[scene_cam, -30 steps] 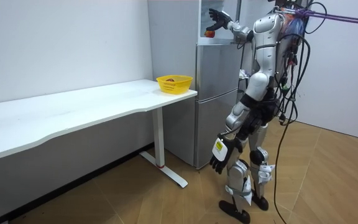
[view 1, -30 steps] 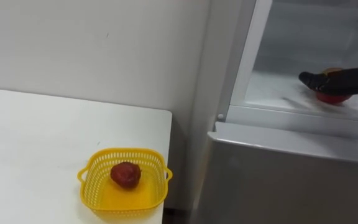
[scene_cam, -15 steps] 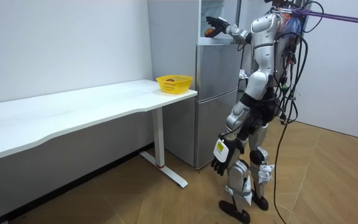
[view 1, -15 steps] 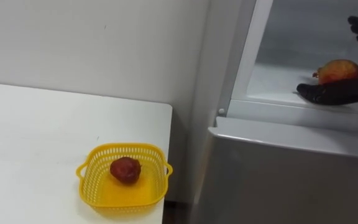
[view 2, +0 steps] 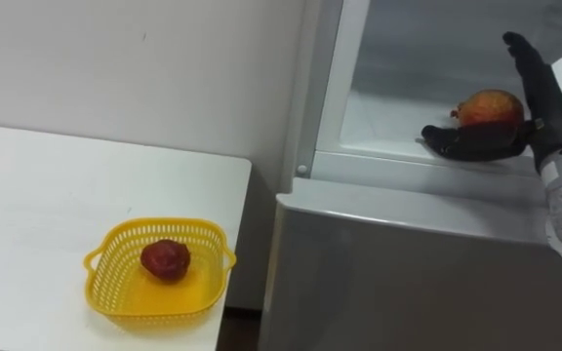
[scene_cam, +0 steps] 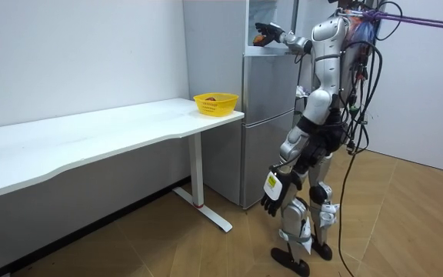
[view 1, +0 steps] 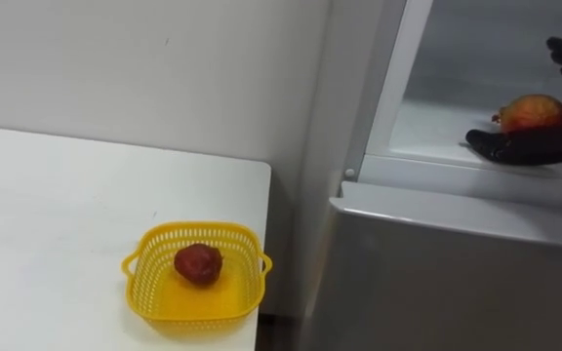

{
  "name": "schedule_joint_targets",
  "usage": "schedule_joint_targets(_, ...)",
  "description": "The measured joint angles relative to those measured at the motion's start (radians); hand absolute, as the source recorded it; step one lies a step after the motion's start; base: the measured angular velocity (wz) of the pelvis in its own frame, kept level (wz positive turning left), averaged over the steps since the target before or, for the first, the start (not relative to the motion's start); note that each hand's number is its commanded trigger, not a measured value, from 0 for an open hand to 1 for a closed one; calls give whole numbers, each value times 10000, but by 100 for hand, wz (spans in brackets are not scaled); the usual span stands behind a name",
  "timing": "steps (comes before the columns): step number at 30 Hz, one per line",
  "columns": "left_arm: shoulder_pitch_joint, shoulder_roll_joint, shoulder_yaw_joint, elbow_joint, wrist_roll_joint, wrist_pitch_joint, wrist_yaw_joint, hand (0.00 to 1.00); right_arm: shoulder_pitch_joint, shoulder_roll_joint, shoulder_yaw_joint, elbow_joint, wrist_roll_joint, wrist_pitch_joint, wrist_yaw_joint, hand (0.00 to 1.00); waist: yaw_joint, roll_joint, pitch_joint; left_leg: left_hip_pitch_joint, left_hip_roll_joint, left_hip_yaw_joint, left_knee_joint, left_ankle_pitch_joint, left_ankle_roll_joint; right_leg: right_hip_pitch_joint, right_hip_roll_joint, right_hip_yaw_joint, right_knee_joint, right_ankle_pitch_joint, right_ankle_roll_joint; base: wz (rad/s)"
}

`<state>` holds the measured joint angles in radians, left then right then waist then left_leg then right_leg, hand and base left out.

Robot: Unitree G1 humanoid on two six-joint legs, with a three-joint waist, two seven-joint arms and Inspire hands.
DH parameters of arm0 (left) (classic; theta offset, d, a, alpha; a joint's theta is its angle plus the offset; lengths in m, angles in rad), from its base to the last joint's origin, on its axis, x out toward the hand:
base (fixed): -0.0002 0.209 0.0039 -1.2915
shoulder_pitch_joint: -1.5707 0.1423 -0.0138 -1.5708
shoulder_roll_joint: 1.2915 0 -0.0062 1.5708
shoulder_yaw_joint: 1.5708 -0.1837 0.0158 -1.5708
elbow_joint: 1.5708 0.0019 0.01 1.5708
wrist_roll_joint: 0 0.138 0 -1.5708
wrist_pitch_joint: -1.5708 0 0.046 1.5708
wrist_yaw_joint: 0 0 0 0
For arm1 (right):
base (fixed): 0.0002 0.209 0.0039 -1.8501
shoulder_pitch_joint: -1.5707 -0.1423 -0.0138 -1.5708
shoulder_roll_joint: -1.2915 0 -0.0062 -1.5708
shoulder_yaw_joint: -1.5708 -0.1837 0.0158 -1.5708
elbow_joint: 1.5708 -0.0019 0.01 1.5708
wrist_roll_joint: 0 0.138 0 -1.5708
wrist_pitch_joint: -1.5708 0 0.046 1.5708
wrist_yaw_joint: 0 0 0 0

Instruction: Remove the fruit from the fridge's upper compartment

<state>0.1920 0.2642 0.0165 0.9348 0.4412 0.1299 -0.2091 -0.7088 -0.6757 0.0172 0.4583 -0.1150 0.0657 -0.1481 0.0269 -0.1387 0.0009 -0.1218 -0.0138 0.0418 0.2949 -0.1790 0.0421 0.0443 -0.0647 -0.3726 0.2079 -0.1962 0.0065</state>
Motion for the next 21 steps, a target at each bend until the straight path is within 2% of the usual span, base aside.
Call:
schedule_joint_targets(12,-44,23,-5,-4,-6,2,3,0,-31,0,-2,19,99,0,178,0,27,67,-43,-115,10,-27,121,1,5,-112,-10,-19,143,2,-3,0)
schedule_joint_targets(15,-67,20,-4,-26,-22,25,11,0,-163,0,14,556,831,8,361,0,61,74,-52,-77,10,-19,115,4,5,-83,-14,-33,137,1,-3,0)
schedule_joint_targets(19,-63,21,6,-11,10,177,7,0,-285,-2,-11,1357,2274,20,969,0,51,137,-105,-48,3,-28,108,9,14,-37,-32,-96,136,2,-3,0)
schedule_joint_targets(21,-46,22,20,6,29,256,-9,0,-435,-1,-8,1608,2459,16,1298,0,51,180,-89,56,3,-27,82,10,14,55,-31,-97,119,2,-3,0)
